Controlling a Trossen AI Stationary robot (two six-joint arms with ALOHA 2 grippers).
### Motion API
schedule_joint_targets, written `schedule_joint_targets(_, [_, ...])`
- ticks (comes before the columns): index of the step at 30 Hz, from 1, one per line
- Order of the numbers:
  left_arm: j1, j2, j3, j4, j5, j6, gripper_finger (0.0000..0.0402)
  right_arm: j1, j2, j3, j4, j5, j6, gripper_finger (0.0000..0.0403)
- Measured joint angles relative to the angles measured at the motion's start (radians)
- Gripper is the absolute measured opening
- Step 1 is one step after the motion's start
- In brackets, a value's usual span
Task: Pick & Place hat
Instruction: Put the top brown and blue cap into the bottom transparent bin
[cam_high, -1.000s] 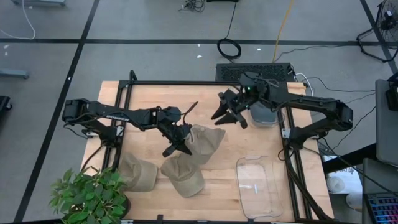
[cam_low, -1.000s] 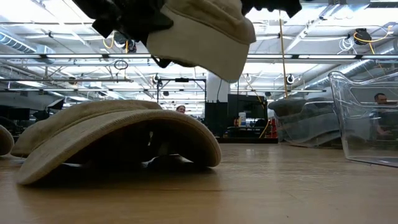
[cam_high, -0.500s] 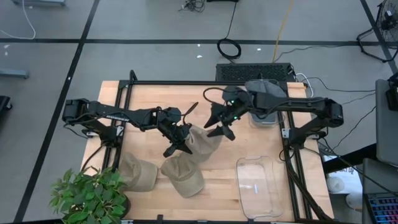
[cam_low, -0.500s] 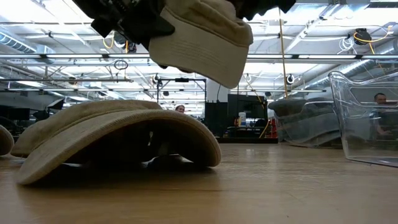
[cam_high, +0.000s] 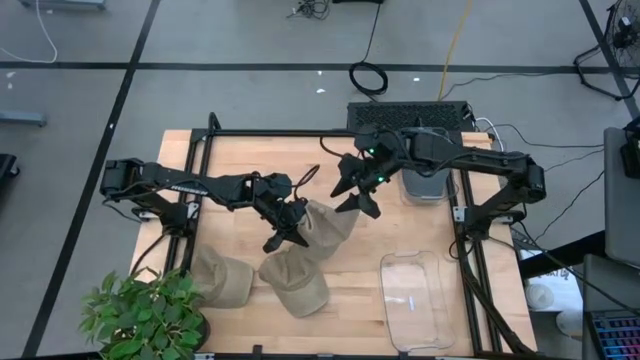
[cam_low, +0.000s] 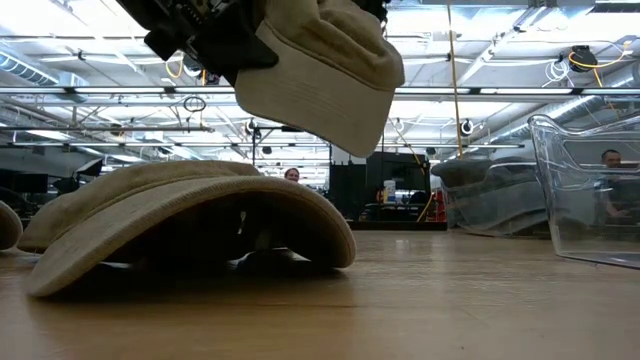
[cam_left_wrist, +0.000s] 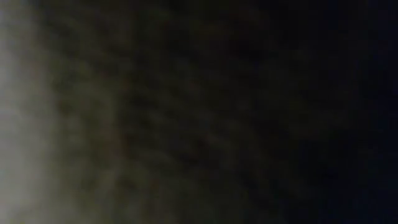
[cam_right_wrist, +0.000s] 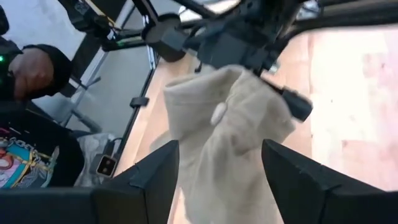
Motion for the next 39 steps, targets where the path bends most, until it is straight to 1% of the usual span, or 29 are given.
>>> schedule_joint_targets(7, [0.0, 0.0, 0.0, 0.026, -0.009, 0.0, 0.0008, 0.002, 0.072, 0.001, -0.037, 0.002, 0.022, 0.0219])
schedule_joint_targets(13, [-0.003, 0.0, 0.0, 0.019, -0.057, -0.016, 0.0008, 0.026, 0.134, 0.002, -0.007, -0.002, -0.003, 0.0219])
schedule_joint_targets(17, [-0.003, 0.0, 0.0, -0.007, -0.066, -0.018, 0.0008, 0.034, 0.147, 0.002, -0.002, -0.017, 0.003, 0.0207])
schedule_joint_targets(19, [-0.003, 0.0, 0.0, -0.007, -0.066, -0.018, 0.0009, 0.033, 0.145, 0.002, -0.022, -0.09, 0.003, 0.0187])
schedule_joint_targets(21, [-0.003, 0.0, 0.0, -0.008, -0.065, -0.018, 0.0009, 0.031, 0.146, 0.002, -0.031, -0.184, 0.005, 0.0154])
schedule_joint_targets(24, [0.0, 0.0, 0.0, -0.011, -0.065, -0.016, 0.0008, 0.031, 0.14, 0.002, -0.033, -0.317, 0.005, 0.0083])
schedule_joint_targets(26, [0.007, -0.001, 0.0, -0.01, -0.064, -0.015, 0.0008, 0.037, 0.137, 0.002, -0.028, -0.367, -0.012, 0.003])
schedule_joint_targets(27, [0.009, -0.001, 0.0, -0.01, -0.064, -0.015, 0.0008, 0.04, 0.137, 0.002, -0.032, -0.371, -0.027, 0.0016])
schedule_joint_targets(29, [0.01, -0.001, 0.0, -0.012, -0.065, -0.015, 0.001, 0.049, 0.131, 0.001, -0.046, -0.366, -0.056, 0.001])
schedule_joint_targets(32, [0.01, -0.002, 0.0, -0.007, -0.071, 0.005, 0.0024, 0.06, 0.108, 0.001, -0.049, -0.355, -0.093, 0.0002])
schedule_joint_targets(35, [0.01, -0.004, 0.0, -0.005, -0.072, 0.002, 0.0041, 0.072, 0.074, 0.001, -0.072, -0.258, -0.122, 0.0001])
schedule_joint_targets(39, [0.011, -0.056, 0.0, 0.003, -0.07, -0.004, 0.0065, 0.08, 0.017, 0.001, -0.112, -0.141, -0.148, 0.0001])
